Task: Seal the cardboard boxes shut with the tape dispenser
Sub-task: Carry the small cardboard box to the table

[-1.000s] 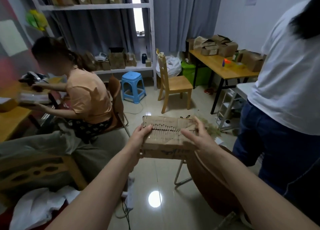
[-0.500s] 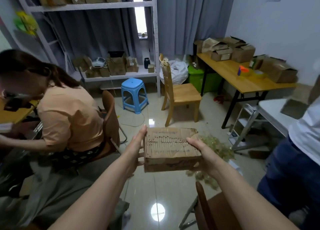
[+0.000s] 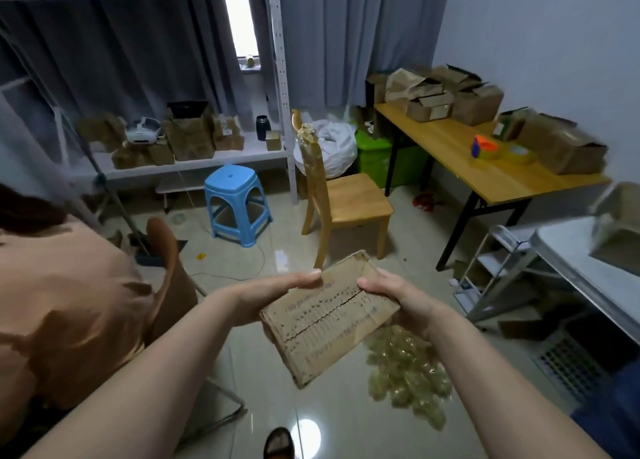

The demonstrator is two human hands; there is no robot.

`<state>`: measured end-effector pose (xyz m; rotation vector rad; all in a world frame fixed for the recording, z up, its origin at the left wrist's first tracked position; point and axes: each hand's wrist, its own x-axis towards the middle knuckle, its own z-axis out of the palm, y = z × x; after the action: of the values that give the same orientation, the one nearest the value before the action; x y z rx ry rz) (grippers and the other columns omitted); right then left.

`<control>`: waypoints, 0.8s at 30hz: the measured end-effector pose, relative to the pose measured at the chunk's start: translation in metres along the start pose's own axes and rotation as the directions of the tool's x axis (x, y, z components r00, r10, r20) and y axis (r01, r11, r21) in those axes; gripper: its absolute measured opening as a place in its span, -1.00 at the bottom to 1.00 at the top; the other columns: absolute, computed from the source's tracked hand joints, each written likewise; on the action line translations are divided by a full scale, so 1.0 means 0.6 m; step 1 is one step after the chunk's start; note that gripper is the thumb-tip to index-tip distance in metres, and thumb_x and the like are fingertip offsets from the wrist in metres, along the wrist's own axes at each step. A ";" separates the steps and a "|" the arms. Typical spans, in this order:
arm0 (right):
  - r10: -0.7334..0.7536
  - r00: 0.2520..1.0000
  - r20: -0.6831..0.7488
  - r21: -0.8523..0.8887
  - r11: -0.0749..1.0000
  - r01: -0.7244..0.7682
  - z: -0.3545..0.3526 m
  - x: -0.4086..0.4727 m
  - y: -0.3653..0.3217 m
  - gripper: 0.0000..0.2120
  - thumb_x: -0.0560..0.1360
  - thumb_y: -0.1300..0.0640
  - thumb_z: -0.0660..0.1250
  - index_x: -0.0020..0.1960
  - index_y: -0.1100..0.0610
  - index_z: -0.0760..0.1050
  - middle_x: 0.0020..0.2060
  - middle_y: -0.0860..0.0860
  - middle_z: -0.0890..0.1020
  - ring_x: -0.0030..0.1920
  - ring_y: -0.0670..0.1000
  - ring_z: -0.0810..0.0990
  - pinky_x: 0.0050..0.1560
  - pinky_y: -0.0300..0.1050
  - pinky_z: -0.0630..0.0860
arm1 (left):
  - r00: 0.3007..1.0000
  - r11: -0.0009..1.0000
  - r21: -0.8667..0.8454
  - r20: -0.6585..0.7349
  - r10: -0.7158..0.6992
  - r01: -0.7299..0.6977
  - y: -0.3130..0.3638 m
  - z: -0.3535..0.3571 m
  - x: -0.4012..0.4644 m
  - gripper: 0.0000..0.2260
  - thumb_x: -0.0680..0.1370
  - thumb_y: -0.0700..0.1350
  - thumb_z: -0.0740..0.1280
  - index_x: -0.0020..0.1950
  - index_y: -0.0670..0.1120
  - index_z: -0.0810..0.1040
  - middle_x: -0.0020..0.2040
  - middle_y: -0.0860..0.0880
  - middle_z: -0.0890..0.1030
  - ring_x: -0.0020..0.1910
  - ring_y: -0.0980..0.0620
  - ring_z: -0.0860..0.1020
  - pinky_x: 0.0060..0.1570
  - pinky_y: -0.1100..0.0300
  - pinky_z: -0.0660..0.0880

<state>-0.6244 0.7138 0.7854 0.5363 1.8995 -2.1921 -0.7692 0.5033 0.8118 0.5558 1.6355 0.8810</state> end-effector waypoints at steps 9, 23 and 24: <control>0.004 0.968 -0.249 0.023 1.000 0.001 -0.049 0.283 -0.139 -0.50 0.31 -0.23 0.44 0.18 -0.03 0.56 0.15 0.15 0.62 0.13 0.12 0.58 0.18 0.14 0.46 | 0.996 0.990 -0.127 0.066 0.065 -0.056 0.100 -0.248 0.164 -0.47 0.40 0.18 0.40 0.28 -0.05 0.47 0.00 -0.04 0.70 0.00 -0.01 0.67 -0.15 0.20 0.58; 0.020 0.966 -0.257 0.383 0.920 0.082 -0.177 0.538 -0.230 -0.32 0.23 -0.37 0.42 0.27 -0.11 0.49 0.19 0.03 0.62 0.23 0.15 0.55 0.15 0.30 0.45 | 0.959 0.891 -0.375 -0.216 0.185 -0.256 0.268 -0.439 0.464 -0.21 0.34 0.36 0.40 0.47 0.05 0.31 0.23 -0.10 0.60 0.18 -0.16 0.58 0.23 -0.16 0.46; 0.021 0.970 -0.243 0.368 0.927 0.072 -0.194 0.554 -0.237 -0.38 0.27 -0.38 0.38 0.25 -0.14 0.50 0.18 0.01 0.63 0.23 0.14 0.55 0.15 0.26 0.44 | 0.954 0.877 -0.389 -0.211 0.214 -0.283 0.286 -0.445 0.490 -0.27 0.37 0.34 0.37 0.44 0.03 0.35 0.21 -0.09 0.62 0.16 -0.13 0.60 0.16 -0.11 0.50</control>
<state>-0.9655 0.8813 0.7724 0.8851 1.5919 -2.6310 -1.1160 0.7608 0.7889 0.4062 1.4736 1.4595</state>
